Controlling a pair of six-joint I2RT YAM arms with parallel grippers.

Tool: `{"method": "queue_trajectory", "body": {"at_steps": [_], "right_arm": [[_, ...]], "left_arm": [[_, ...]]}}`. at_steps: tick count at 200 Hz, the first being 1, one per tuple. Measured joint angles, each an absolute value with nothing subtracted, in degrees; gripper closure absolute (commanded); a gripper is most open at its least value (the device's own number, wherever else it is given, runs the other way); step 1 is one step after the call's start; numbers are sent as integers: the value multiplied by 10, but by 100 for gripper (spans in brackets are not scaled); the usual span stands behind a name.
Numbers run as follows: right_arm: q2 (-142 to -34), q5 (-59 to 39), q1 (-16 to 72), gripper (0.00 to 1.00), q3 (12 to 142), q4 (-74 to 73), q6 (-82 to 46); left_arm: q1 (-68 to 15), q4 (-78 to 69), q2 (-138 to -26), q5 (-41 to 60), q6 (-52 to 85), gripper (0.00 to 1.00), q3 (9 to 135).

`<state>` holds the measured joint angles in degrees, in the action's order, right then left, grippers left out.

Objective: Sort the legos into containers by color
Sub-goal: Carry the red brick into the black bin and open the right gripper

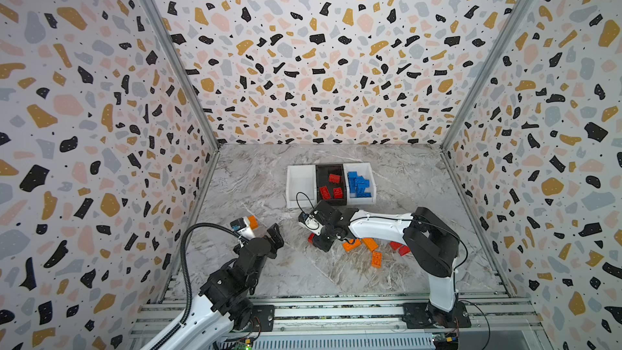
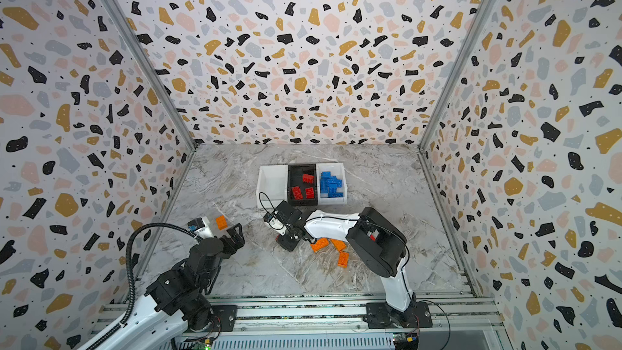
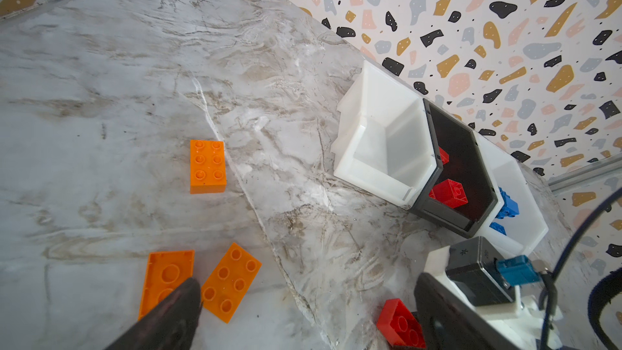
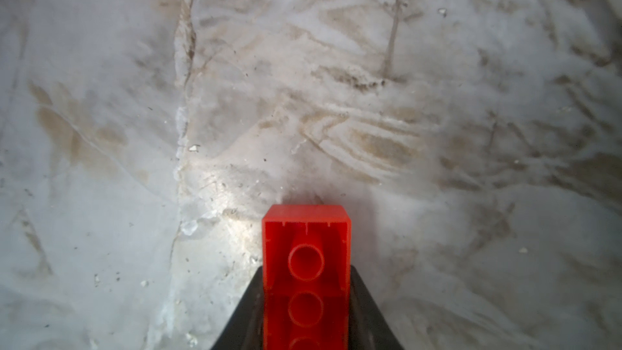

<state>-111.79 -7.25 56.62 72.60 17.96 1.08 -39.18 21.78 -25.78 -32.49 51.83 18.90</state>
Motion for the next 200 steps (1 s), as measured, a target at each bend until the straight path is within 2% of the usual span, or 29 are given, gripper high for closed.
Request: {"method": "queue_trajectory", "body": {"at_steps": [67,116,154,200], "right_arm": [[-1077,-30,544,73,728,189,-6],[-1074,18,479,73,818,200,-32],[-1120,41,434,72,924,209,-55],[-1241,41,402,72,1075,248,-75]], "left_arm": [[-392,203,-282,-316,497,0,195],[-392,177,-300,-304,486,0,204],[-392,133,-326,-278,473,0,217],[-392,82,-370,-229,471,0,217]]}}
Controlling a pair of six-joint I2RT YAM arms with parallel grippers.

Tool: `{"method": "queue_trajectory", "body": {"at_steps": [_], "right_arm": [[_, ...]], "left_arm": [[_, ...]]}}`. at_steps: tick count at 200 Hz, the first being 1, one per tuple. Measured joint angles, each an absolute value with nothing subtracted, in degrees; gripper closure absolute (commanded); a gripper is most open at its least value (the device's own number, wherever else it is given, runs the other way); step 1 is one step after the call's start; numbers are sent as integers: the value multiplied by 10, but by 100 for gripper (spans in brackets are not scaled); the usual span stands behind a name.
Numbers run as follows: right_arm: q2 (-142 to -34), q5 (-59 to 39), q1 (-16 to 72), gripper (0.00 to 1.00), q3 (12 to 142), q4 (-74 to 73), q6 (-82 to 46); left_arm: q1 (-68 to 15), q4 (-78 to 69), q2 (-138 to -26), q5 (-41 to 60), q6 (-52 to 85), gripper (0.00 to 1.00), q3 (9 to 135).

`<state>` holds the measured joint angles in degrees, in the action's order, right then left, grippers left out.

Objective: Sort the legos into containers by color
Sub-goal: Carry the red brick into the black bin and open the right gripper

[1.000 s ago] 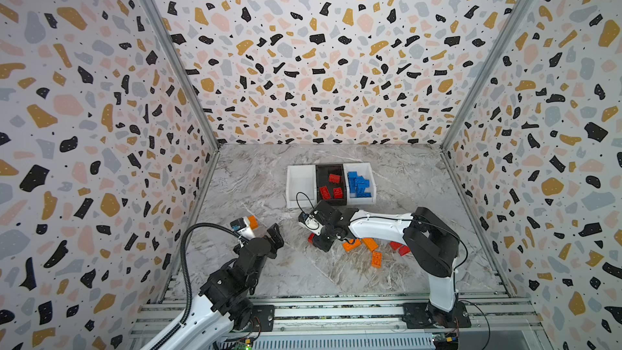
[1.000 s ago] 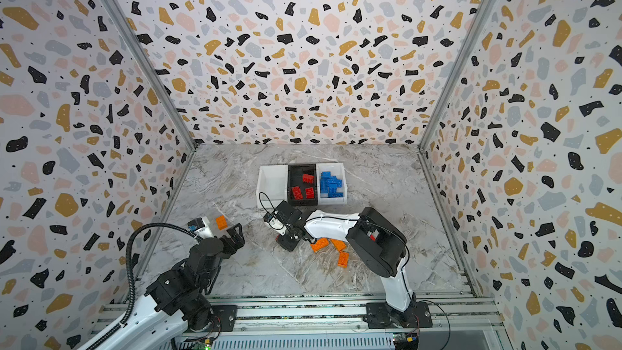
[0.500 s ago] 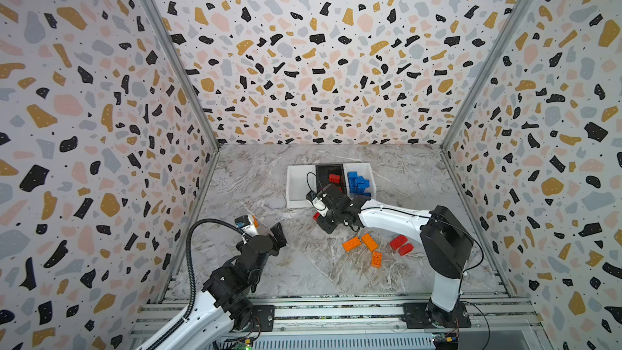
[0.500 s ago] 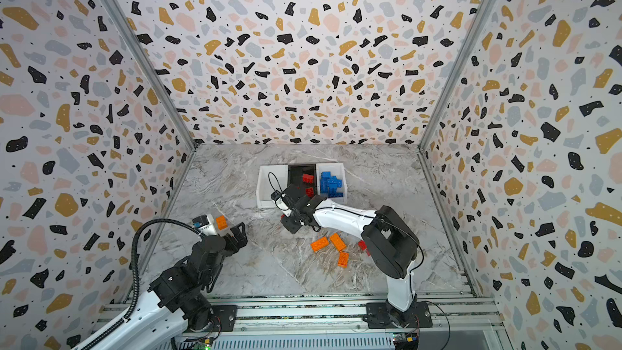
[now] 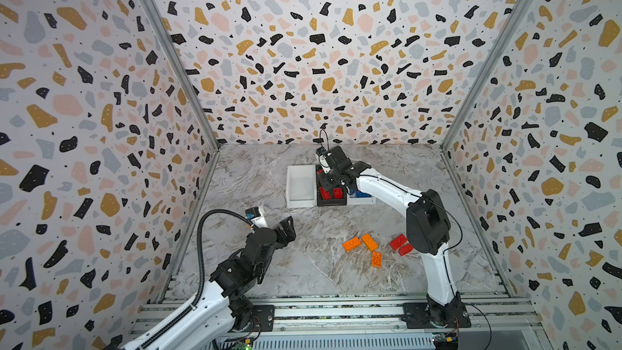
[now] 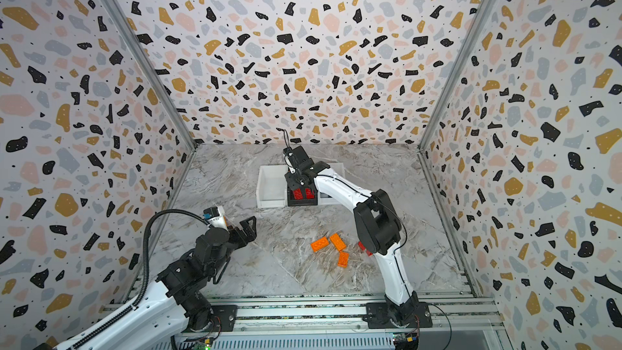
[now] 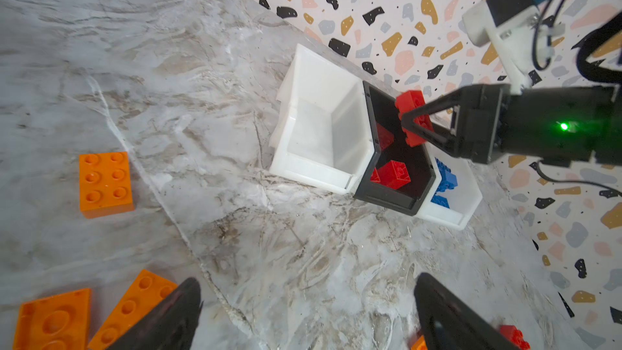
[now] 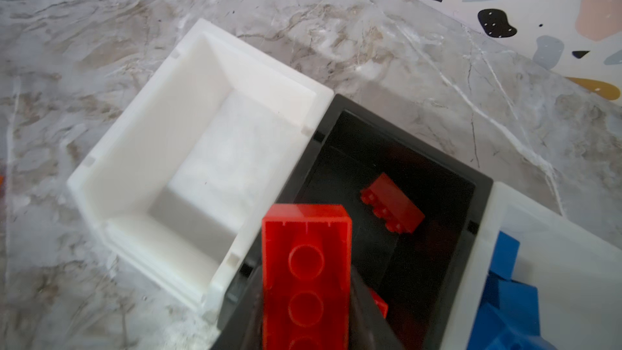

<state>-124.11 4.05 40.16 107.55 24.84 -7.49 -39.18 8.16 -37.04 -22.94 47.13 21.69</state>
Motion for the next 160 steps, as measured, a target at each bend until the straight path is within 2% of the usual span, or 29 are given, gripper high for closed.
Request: {"method": "queue_trajectory", "body": {"at_steps": [22,31,40,48,83,108,140,160], "right_arm": [[-1280,30,389,66,1119,267,-87],[-1290,25,383,57,1131,271,-91],[-1297,20,378,44,1142,276,-98],[-1300,17,375,37,1149,281,-99],[-1279,22,367,35,1140,287,-102],[-1181,43,368,32,1006,271,-113],[-998,99,368,21,783,255,-150],[-901,129,352,20,662,251,-182]], "left_arm": [[-392,74,-382,-214,471,0,217],[-392,72,-382,-211,471,0,217],[-392,71,-382,-208,471,0,217],[-392,71,-382,-204,471,0,217],[-392,60,-388,-184,467,0,227],[-397,31,-410,-156,459,0,232],[-436,-11,-454,-132,451,0,236],[-465,-29,-485,-124,444,0,248]]}}
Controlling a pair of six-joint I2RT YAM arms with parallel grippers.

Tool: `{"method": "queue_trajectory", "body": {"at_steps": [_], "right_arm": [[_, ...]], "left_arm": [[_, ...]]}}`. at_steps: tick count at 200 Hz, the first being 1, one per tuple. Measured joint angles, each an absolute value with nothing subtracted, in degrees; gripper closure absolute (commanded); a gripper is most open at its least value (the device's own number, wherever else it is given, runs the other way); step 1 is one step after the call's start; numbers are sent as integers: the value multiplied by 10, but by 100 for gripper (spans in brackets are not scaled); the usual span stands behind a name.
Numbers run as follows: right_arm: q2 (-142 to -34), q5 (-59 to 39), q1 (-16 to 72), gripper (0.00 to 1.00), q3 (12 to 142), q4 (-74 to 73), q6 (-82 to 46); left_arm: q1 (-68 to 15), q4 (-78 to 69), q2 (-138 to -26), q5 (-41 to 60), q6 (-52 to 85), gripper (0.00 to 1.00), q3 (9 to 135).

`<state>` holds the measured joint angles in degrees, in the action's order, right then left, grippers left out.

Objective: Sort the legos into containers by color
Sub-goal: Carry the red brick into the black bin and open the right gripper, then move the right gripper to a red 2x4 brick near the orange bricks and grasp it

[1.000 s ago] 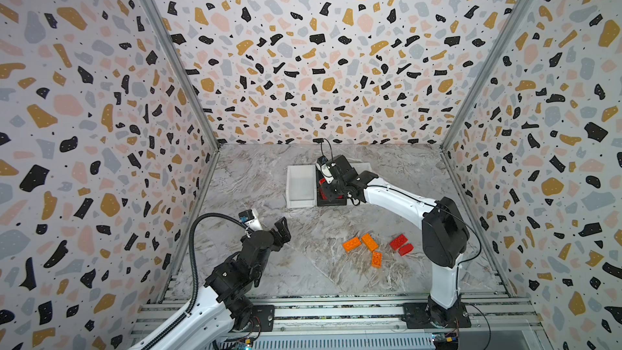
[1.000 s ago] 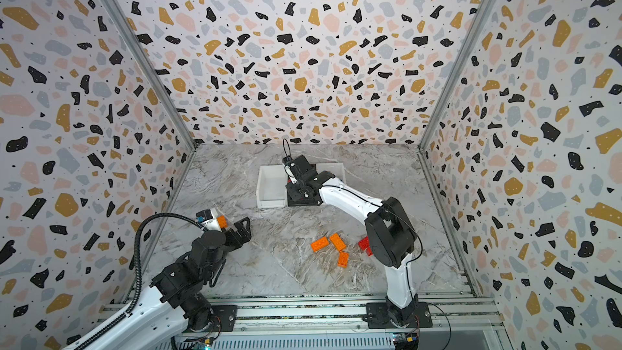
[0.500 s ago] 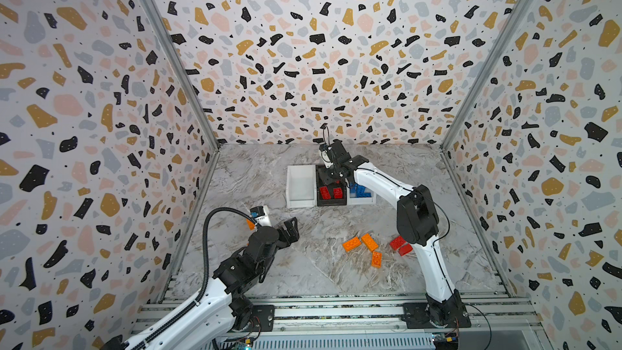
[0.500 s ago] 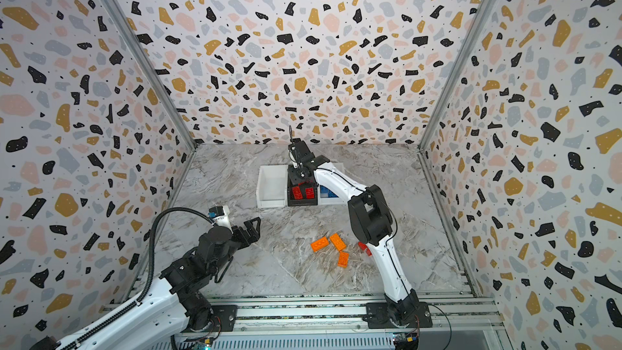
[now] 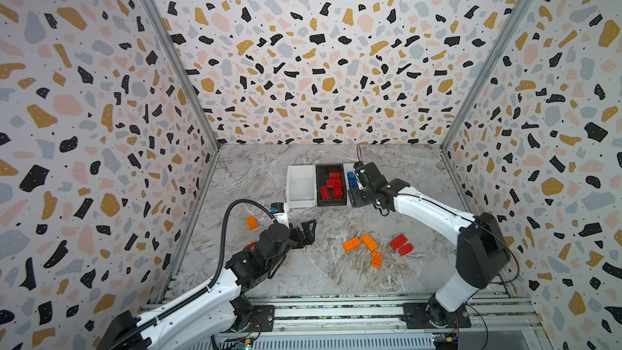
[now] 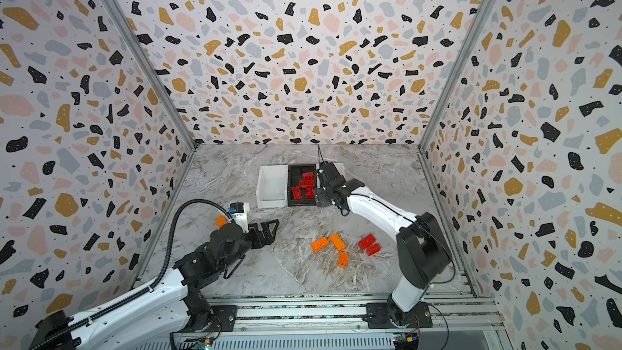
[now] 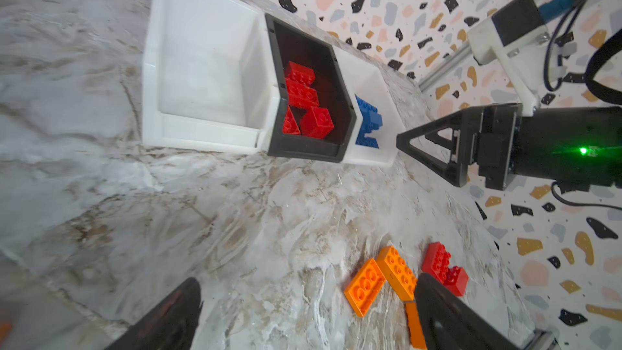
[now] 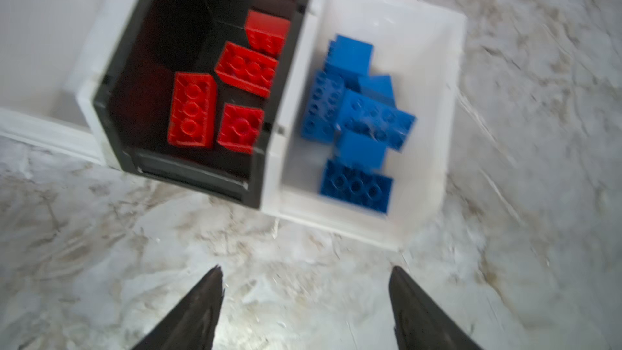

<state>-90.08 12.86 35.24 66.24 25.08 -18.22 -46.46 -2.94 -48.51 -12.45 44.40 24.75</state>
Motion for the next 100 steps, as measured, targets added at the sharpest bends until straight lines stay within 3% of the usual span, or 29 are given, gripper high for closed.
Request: {"method": "queue_trajectory", "body": {"at_steps": [26,44,100], "right_arm": [[-815,138,305,18,529,248,-225],[-783,138,268,10,467,248,-253],[-752,93,188,10,377,203,-308]], "left_arm": [[-493,-58,-530,-119,435,0,275],[-507,-76,-561,-114,430,0,292],[-539,-95,-594,-114,426,0,312]]}}
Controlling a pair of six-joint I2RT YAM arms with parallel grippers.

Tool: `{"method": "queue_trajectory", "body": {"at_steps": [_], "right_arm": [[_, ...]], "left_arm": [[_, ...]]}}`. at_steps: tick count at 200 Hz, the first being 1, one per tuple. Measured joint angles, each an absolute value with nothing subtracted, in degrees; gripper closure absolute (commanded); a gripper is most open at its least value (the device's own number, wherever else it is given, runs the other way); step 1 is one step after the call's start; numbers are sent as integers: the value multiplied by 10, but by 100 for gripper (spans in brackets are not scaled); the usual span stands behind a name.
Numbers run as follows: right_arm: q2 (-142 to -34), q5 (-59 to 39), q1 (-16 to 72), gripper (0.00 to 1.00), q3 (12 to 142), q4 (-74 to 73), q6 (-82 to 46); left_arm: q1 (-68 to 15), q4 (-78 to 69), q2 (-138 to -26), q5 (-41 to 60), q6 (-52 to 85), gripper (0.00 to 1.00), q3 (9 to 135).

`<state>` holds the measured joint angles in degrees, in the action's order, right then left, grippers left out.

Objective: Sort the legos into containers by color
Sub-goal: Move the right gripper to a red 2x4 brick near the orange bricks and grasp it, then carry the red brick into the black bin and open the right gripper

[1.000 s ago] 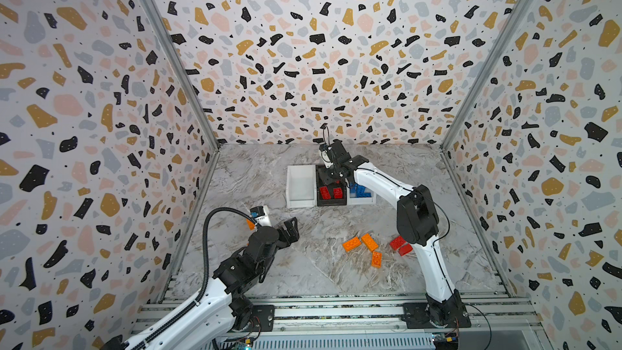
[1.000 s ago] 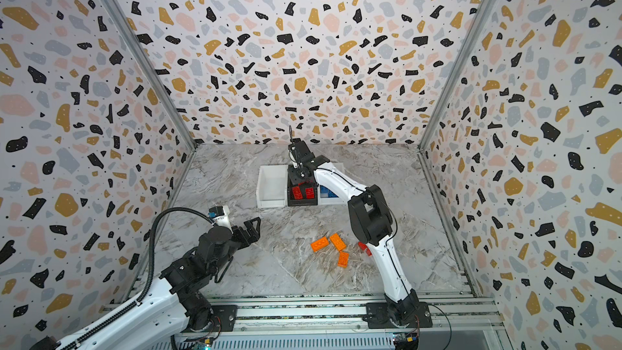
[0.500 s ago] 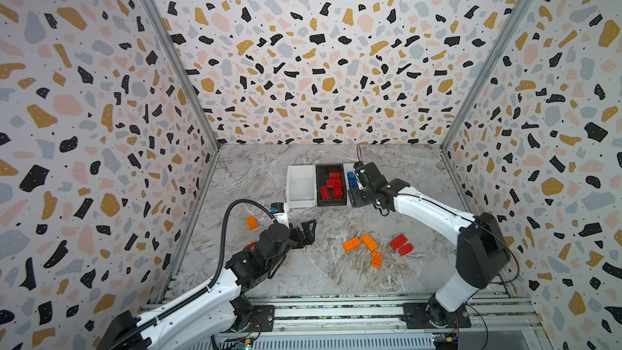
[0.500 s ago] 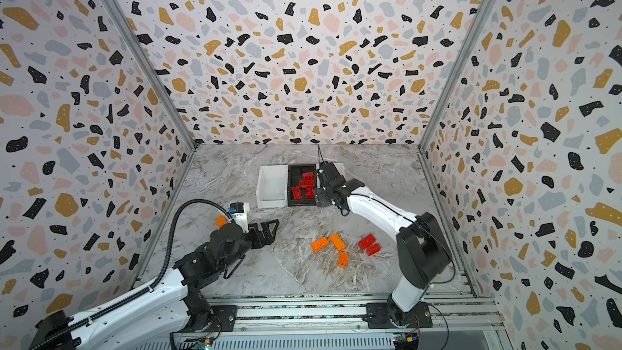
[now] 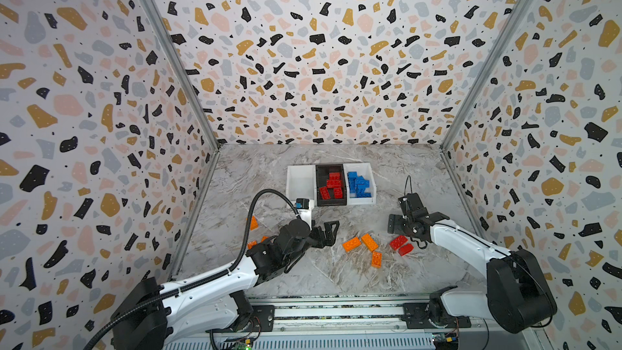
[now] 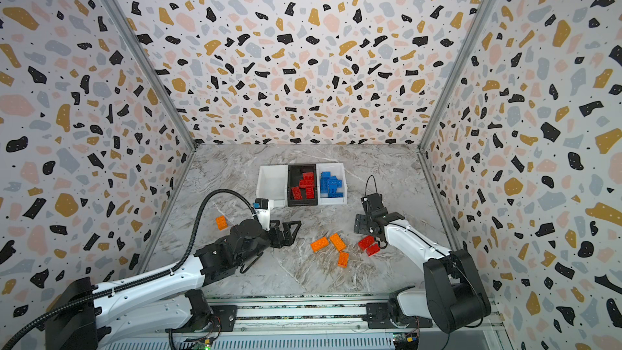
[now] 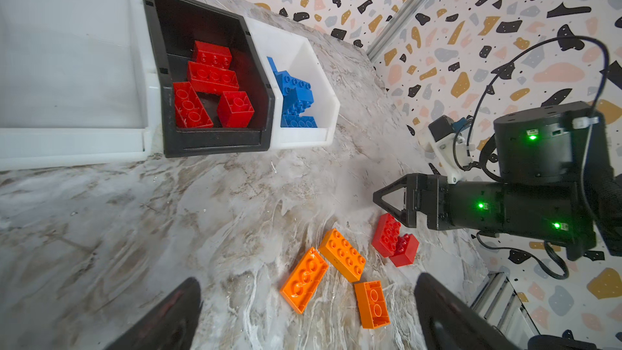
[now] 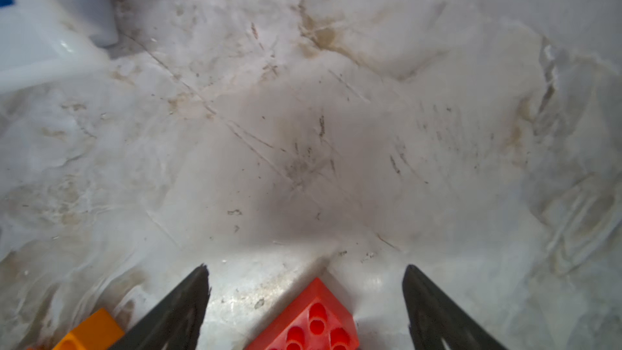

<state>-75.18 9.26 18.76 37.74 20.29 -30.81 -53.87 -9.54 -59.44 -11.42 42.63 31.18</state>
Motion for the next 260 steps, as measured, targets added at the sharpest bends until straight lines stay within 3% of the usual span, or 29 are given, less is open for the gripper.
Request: {"method": "queue_trajectory", "body": {"at_steps": [174,190,229,260], "right_arm": [[-740,41,308,16,330,206,-388],[-748,54,319,21,332,207,-388],[-777,76,331,48,354,212,-388],[-785,86,341,52,370,230,-385]], "left_arm": [[-541,-74,-554,-146,411,0,309],[-541,-72,-548,-151,411,0,306],[-541,-58,-527,-165,411,0,306],[-541,-44,-512,-174,411,0,305]]}}
